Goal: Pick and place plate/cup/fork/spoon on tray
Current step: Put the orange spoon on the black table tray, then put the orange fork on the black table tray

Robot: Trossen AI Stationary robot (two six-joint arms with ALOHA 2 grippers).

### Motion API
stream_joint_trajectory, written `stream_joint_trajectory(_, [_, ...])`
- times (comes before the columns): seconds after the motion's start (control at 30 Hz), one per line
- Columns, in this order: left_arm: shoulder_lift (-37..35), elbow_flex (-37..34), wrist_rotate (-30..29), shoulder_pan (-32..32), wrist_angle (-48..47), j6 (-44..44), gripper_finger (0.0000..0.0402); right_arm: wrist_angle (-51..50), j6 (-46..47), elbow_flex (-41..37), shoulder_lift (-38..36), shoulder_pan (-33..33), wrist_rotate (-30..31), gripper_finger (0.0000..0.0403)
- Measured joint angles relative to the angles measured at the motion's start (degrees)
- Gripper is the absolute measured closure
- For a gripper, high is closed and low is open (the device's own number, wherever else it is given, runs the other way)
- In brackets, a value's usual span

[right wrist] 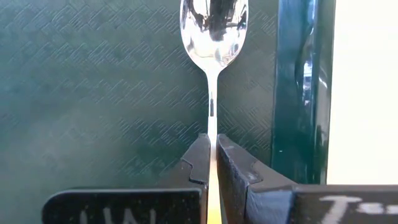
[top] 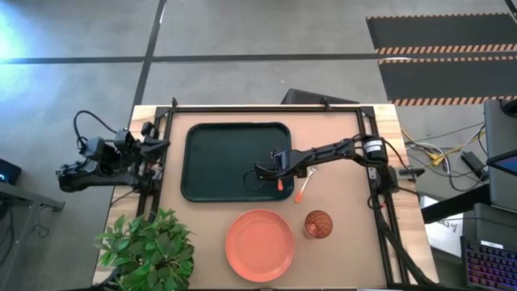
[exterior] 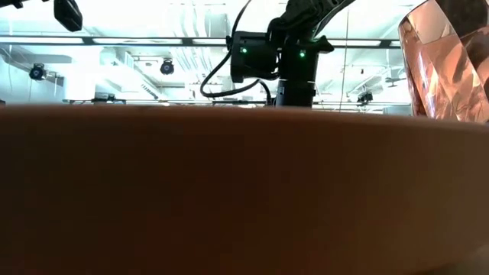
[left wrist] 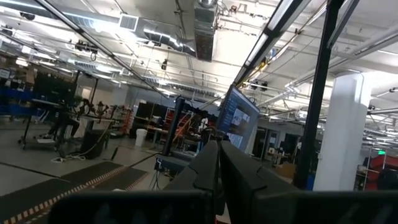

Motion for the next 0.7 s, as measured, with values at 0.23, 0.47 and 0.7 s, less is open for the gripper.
stream_joint_trajectory(0.23, [0.0,0.0,0.17,0.0,0.0,0.02,0.0402,0.25,-1.61,-0.02,0.0,0.0,-0.55,0.0386])
stream_joint_trajectory(0.47, [0.0,0.0,0.55,0.0,0.0,-0.02,0.0402,0.29,-1.65,-0.02,0.0,0.0,-0.53,0.0365])
stream_joint_trajectory(0.7, [0.0,0.0,1.36,-0.02,0.02,-0.05,0.0402,0.38,-2.98,-0.02,0.0,0.0,-0.51,0.0352])
